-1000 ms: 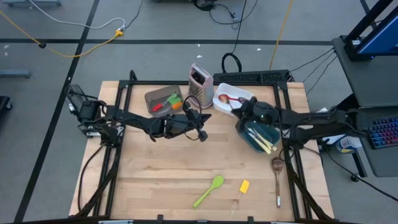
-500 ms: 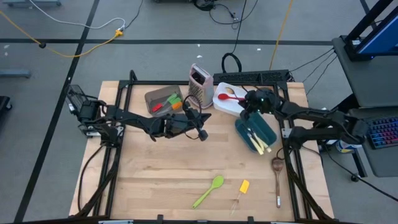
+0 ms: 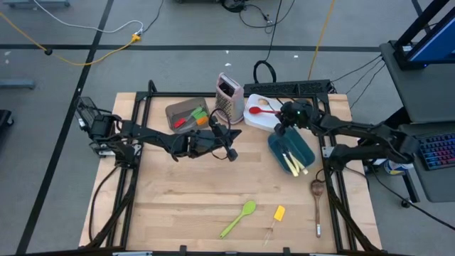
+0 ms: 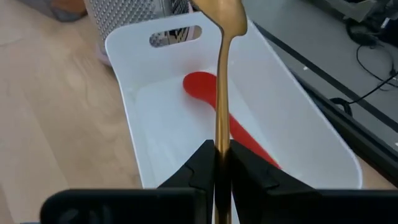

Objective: Pick & Place Kitchen Items
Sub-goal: Put the gold serving spoon into the white bin, then put the green serving spoon into the white bin

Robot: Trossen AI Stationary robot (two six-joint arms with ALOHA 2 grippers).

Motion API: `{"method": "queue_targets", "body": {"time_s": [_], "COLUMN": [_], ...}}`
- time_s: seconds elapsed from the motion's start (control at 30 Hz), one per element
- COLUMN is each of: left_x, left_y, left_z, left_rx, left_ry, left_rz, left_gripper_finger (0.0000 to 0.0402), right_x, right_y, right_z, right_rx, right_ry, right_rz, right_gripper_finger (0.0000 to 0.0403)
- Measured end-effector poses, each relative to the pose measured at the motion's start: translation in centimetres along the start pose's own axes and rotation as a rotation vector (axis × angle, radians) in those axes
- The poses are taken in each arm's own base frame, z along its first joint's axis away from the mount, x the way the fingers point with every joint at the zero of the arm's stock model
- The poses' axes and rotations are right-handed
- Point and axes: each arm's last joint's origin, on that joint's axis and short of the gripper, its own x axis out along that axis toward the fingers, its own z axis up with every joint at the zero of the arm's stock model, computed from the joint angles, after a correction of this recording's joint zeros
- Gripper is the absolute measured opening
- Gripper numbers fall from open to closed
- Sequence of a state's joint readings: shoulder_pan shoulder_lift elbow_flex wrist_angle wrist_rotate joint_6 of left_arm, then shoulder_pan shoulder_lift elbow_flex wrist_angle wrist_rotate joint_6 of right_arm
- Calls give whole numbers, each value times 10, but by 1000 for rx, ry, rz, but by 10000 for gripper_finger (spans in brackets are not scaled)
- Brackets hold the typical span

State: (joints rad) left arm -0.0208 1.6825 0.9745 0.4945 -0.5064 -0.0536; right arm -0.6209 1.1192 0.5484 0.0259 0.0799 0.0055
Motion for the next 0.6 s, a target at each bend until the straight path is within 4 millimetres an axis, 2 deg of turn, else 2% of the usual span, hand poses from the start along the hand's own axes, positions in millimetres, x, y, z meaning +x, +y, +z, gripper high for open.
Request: {"method": "queue_targets", "body": {"time_s": [0.37,0.6], "left_x": [0,0], "left_y": [0,0], "left_z": [-1,-1], "left_rx": [3,3], "left_ry": [5,6], "left_rz": [-3,-9], "left_gripper_finger": [21,21], "right_x": [15,21], "right_y": [1,2], "right_z": [-10,-11], "right_rx": [-6,-10], "right_ry": [81,86], "right_rz": [2,2], "right_gripper_finger": [50,40]}}
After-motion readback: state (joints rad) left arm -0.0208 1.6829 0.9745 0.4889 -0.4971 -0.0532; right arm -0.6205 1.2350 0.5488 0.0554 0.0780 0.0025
